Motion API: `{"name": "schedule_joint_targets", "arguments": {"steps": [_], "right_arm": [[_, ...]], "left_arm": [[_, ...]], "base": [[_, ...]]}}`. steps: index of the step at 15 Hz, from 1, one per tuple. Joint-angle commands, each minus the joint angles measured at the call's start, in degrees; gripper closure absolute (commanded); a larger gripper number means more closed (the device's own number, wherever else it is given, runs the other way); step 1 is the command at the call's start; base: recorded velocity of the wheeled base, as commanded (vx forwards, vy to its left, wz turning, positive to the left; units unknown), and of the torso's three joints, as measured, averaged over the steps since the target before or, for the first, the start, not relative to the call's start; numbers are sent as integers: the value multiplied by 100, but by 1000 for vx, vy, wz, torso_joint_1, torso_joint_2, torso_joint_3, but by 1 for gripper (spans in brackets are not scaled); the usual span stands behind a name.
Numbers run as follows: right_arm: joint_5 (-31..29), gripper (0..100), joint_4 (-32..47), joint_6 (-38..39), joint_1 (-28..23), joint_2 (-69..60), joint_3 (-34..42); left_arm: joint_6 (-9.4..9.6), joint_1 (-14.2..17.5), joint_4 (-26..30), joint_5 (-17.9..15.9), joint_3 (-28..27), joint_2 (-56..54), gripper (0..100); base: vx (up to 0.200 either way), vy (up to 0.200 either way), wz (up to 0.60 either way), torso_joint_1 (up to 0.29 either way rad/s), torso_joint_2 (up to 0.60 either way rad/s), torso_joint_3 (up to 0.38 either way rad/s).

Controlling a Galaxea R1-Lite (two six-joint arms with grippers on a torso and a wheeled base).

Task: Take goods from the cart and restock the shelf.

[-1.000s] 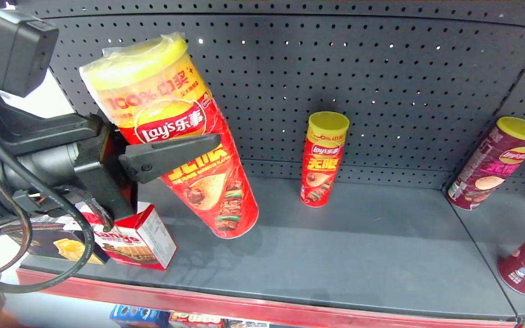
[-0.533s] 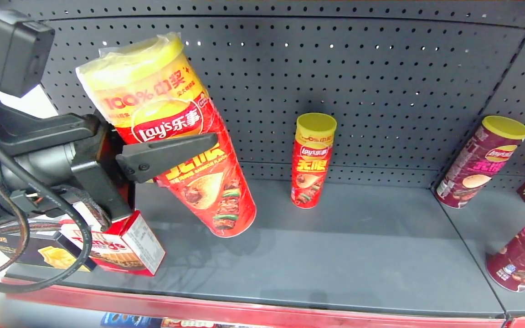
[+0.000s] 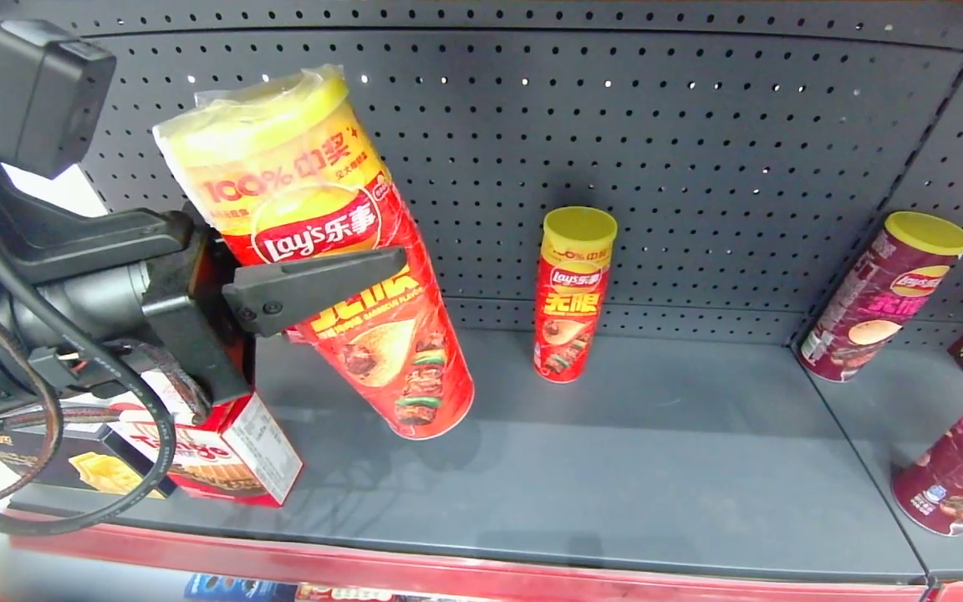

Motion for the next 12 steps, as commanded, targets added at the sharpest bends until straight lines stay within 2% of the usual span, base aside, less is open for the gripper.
{"name": "schedule_joint_targets", "arguments": {"steps": [1,2,4,9,12], "right_arm": [[1,0,0,-4,1,6,0],[1,0,0,-4,1,6,0],[1,0,0,-4,1,6,0],[1,0,0,-4,1,6,0],[1,0,0,-4,1,6,0]], "left_arm": [[-2,-8,-16,21,38,50,100],[-2,1,-34,30,91,50,100],[-2,45,-69,56,337,24,100],[-11,80,-43,100,451,-143,100],[-11,221,-43,100,354,-170,100]], "base": [[0,0,0,0,0,0],[0,0,0,0,0,0],[0,0,-600,5,0,0],[0,0,0,0,0,0],[0,0,0,0,0,0]]}}
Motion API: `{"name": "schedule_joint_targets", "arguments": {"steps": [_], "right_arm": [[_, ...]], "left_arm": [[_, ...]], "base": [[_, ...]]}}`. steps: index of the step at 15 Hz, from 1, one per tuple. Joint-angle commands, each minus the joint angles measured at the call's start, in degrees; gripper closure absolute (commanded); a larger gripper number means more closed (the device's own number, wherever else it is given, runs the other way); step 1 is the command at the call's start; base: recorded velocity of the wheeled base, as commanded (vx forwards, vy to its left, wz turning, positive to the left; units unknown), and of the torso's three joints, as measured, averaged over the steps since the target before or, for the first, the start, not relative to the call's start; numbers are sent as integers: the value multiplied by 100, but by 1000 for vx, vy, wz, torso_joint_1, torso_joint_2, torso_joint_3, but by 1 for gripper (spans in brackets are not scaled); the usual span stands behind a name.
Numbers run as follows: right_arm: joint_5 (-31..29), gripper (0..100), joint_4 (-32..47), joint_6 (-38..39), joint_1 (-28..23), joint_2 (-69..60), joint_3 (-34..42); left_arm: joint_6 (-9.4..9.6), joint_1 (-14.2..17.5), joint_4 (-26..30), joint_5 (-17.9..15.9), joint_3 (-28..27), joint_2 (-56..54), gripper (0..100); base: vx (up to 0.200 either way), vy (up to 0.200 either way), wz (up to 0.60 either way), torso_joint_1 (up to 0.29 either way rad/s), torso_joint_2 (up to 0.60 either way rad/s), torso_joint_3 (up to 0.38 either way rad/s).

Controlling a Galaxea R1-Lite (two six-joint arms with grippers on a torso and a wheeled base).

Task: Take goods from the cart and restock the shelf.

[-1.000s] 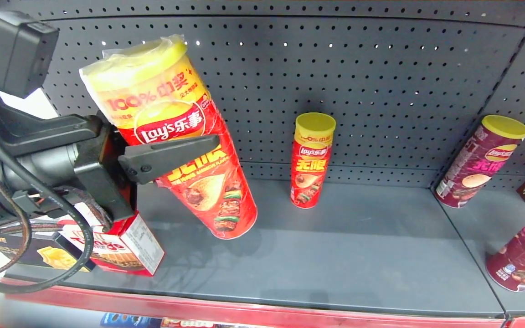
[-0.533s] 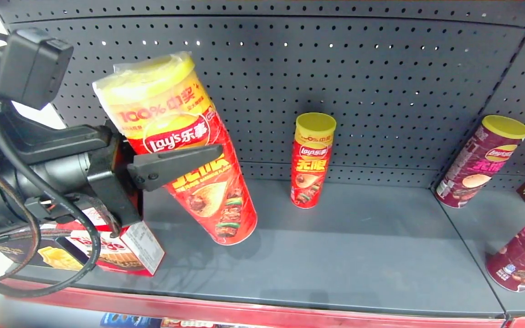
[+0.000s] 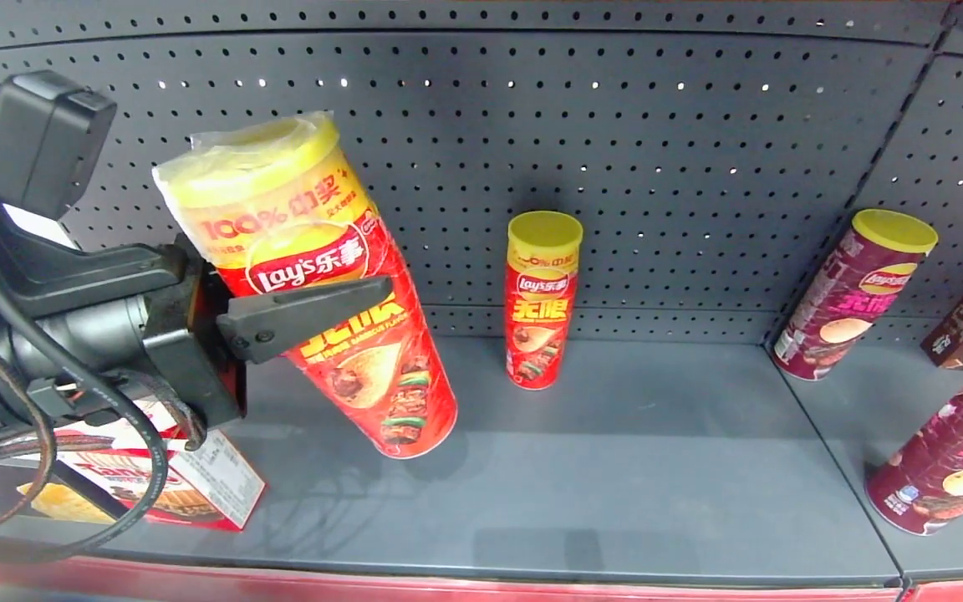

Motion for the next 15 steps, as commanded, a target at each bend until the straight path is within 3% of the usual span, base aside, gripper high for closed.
{"name": "schedule_joint_targets", "arguments": {"steps": [1,6,8,9,11,13,15], "right_arm": [[1,0,0,-6,1,6,0],[89,0,0,-41,71,164,-97],[493,0,62,592,142,1658,-1942],[660,0,53,434,221,1913,-2276],[1372,0,70,-322,317,2273,-2558],[1601,0,53,-348,379,2458,-2602],[2233,0,-44,-401,722,3064,-2733]], "left_arm": [[-2,36,1,2,3,-69,100],[-28,36,45,2,73,-219,100],[-64,44,45,2,73,-219,100],[-125,36,28,10,126,-219,100],[-134,36,28,10,196,-228,100],[-134,36,28,10,196,-228,100],[-134,36,28,90,170,-201,100]], "base": [[0,0,0,0,0,0],[0,0,0,0,0,0],[0,0,0,0,0,0],[0,0,0,0,0,0],[0,0,0,0,0,0],[0,0,0,0,0,0],[0,0,0,0,0,0]]}}
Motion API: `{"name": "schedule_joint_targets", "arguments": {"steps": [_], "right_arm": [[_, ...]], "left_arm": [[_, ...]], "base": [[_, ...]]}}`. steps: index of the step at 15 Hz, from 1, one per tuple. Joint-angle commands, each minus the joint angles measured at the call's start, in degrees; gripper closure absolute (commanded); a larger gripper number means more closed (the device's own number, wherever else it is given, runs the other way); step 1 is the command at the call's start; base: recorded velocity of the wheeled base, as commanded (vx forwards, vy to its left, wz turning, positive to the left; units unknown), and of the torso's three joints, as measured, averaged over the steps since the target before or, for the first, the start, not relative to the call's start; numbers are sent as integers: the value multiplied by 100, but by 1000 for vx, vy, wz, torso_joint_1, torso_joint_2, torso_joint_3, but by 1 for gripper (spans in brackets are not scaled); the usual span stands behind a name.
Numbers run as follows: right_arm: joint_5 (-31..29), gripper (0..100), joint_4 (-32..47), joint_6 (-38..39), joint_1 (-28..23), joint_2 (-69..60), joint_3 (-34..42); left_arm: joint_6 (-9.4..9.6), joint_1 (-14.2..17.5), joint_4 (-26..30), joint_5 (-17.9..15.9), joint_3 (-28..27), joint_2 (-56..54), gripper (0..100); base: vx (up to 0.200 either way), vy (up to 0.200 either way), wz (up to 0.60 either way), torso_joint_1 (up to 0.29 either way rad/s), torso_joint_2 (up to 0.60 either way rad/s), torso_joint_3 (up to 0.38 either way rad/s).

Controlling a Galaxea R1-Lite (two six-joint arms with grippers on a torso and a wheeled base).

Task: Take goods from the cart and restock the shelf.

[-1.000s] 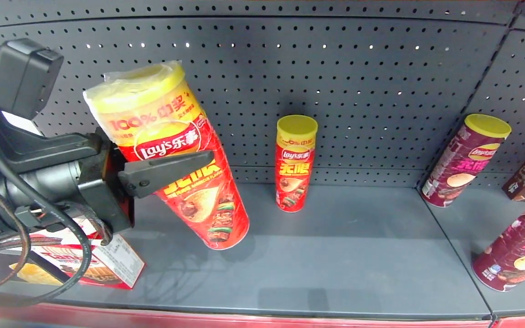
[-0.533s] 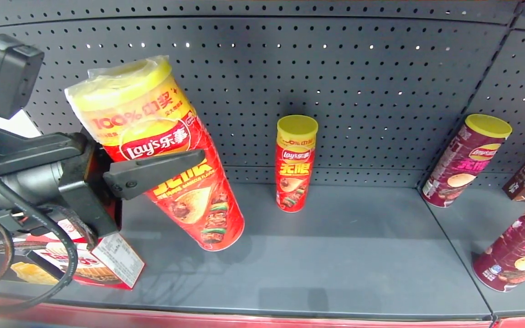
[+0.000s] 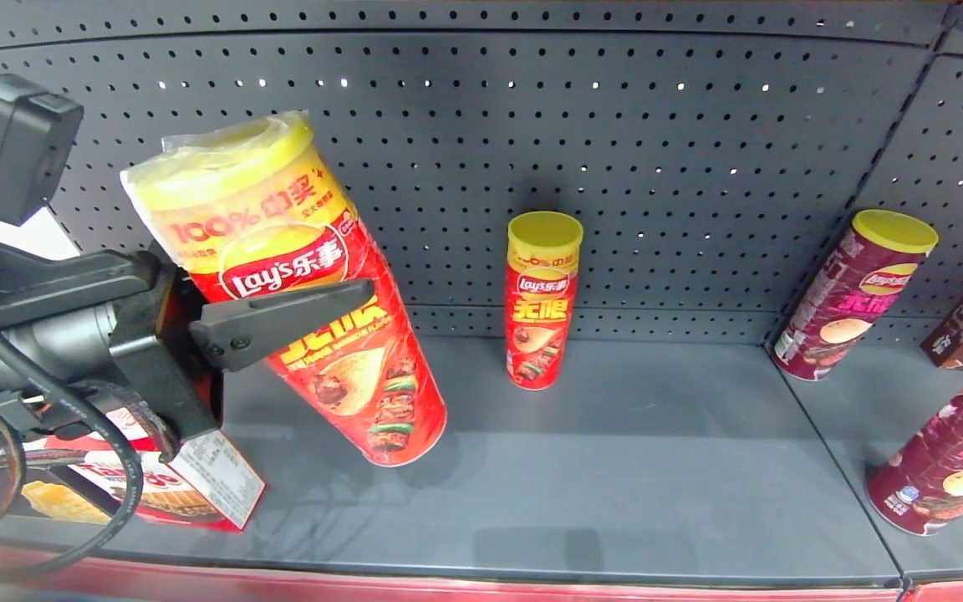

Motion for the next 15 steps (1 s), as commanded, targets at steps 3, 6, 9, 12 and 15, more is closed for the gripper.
{"name": "schedule_joint_targets", "arguments": {"steps": [3,6,9,12,15], "right_arm": [[230,0,-140,-78,642,1381,-435],[203,0,-342,-78,1512,2533,-1111],[159,0,-421,-104,1916,3385,-1542],[-403,0,-1722,-262,2074,4607,-1832],[-377,0,-1986,-280,2004,5380,-2166]], "left_arm": [[-2,0,-9,-1,37,26,100],[-2,9,-27,-9,19,87,100],[-2,18,-27,-1,19,87,100],[-11,18,-27,-9,37,96,100],[-11,18,-27,-9,10,149,100]], "base": [[0,0,0,0,0,0],[0,0,0,0,0,0],[0,0,0,0,0,0],[0,0,0,0,0,0],[0,0,0,0,0,0]]}}
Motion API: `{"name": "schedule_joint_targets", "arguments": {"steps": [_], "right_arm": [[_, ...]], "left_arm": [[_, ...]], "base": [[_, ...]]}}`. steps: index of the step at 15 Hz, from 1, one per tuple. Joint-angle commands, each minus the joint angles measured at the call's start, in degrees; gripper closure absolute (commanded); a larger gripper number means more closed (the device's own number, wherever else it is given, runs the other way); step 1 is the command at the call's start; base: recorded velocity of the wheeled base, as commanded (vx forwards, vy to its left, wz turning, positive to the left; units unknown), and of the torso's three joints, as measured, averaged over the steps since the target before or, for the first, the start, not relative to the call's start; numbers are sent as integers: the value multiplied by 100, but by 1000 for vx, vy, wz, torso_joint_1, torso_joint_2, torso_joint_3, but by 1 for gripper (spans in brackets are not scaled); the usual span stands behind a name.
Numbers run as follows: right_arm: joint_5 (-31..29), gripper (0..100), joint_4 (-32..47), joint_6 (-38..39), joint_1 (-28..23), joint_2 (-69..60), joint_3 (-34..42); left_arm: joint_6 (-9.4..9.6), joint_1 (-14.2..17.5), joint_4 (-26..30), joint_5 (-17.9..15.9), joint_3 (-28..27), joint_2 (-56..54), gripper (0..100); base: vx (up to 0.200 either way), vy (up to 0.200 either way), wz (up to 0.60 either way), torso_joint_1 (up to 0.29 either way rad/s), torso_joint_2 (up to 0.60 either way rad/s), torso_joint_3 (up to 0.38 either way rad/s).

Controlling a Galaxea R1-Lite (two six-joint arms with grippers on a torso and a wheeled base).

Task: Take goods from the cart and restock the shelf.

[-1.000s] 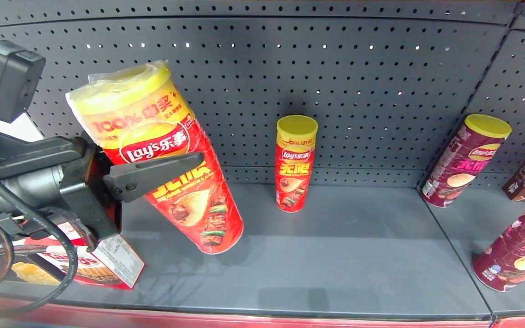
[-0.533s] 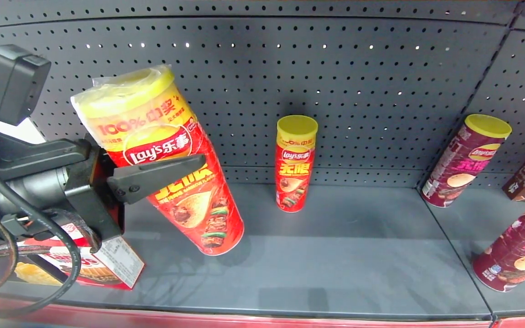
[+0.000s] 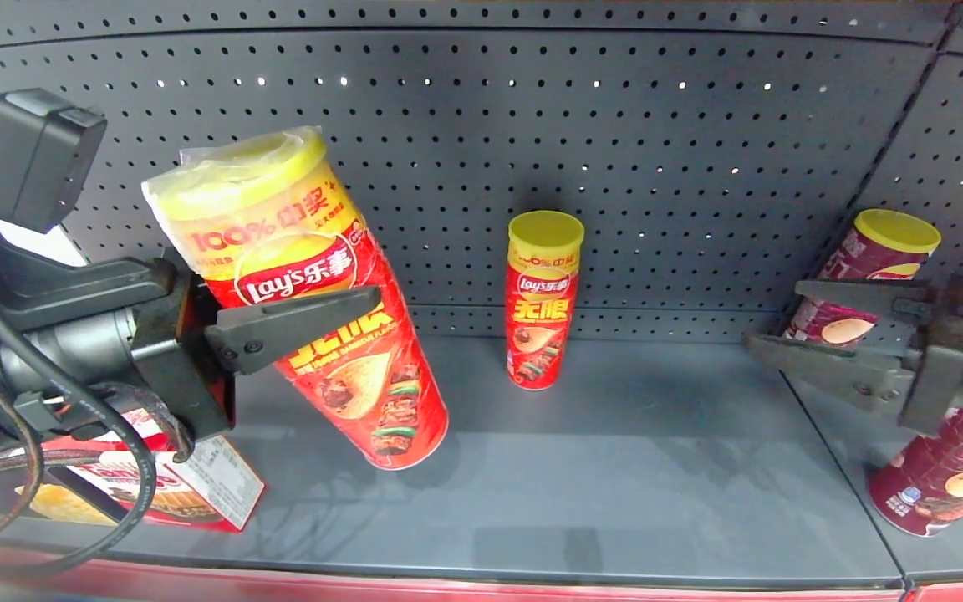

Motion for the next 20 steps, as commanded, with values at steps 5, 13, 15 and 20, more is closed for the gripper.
{"name": "schedule_joint_targets", "arguments": {"steps": [5,13,15,20], "right_arm": [[521,0,-210,-113,15,1815,-1313],[3343,0,-1177,-834,-653,3291,-2605],[3466,0,-1326,-834,-644,3485,-2614],[3466,0,-1405,-834,-583,3950,-2922]], "left_arm": [[-12,-2,7,-46,-11,44,100],[-329,-2,-2,-213,-64,44,100],[-373,-2,-11,-222,-73,71,100],[-373,-2,-37,-301,-108,150,100]], "base": [[0,0,0,0,0,0],[0,0,0,0,0,0],[0,0,0,0,0,0],[0,0,0,0,0,0]]}}
